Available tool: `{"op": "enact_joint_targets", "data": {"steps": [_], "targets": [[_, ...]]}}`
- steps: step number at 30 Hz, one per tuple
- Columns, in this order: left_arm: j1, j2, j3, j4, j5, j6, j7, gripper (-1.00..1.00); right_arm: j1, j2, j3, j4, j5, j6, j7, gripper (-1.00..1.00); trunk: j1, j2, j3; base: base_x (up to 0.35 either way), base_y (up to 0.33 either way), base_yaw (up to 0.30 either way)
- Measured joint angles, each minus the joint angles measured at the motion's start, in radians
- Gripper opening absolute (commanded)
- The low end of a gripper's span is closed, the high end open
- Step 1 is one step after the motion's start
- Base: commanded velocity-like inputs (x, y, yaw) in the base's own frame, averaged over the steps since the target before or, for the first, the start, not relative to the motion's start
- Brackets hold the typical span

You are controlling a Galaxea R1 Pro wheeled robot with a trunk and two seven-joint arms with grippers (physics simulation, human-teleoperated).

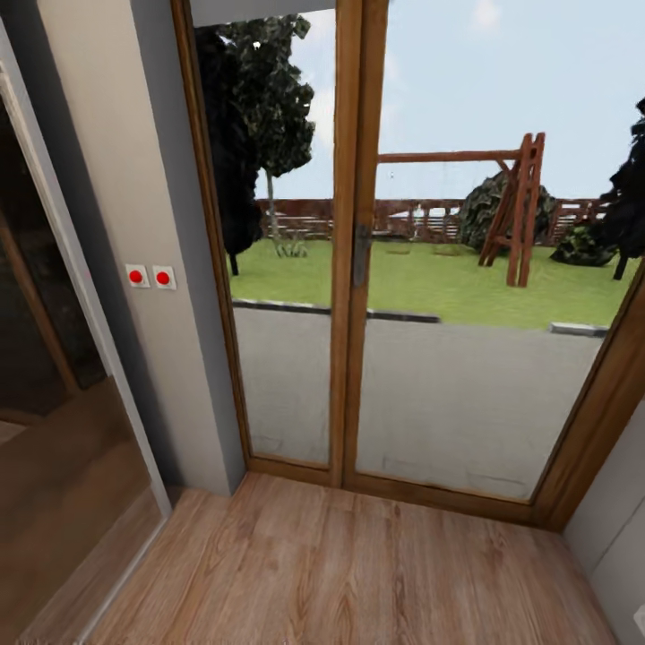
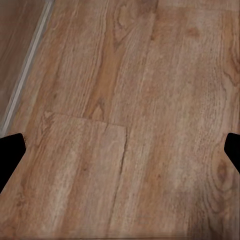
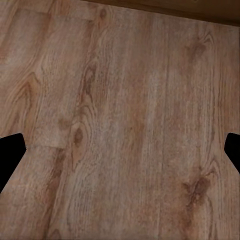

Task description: Pick up the two gym shoes and the two sandals from the corridor floor and place them onto the hallstand (shoe rack) in the corridor, making sure they are on the rack and not on the floor. Arrange them so the two gym shoes are next to each other and the two sandals are next to each other.

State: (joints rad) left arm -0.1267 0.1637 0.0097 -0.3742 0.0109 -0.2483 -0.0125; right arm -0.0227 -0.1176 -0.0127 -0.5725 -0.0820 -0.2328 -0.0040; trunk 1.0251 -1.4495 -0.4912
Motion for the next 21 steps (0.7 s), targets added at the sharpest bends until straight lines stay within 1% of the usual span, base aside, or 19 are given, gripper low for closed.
{"op": "enact_joint_targets", "data": {"steps": [14, 15, 21], "targets": [[0.0, -0.001, 0.0, 0.001, 0.001, -0.002, 0.0, 1.0, 0.0, 0.001, 0.0, 0.0, 0.0, 0.0, 0.0, 1.0, 0.0, 0.0, -0.016, -0.001, 0.001, 0.184], [0.0, -0.007, 0.001, 0.001, 0.001, -0.002, 0.0, 1.0, 0.0, 0.002, 0.0, 0.001, 0.0, 0.0, 0.0, 1.0, 0.0, 0.0, -0.017, 0.0, 0.0, 0.19], [0.0, -0.012, 0.001, 0.001, 0.0, 0.0, 0.0, 1.0, 0.0, 0.004, 0.0, 0.001, 0.0, -0.001, 0.0, 1.0, 0.0, 0.0, -0.024, 0.0, 0.0, 0.191]]}}
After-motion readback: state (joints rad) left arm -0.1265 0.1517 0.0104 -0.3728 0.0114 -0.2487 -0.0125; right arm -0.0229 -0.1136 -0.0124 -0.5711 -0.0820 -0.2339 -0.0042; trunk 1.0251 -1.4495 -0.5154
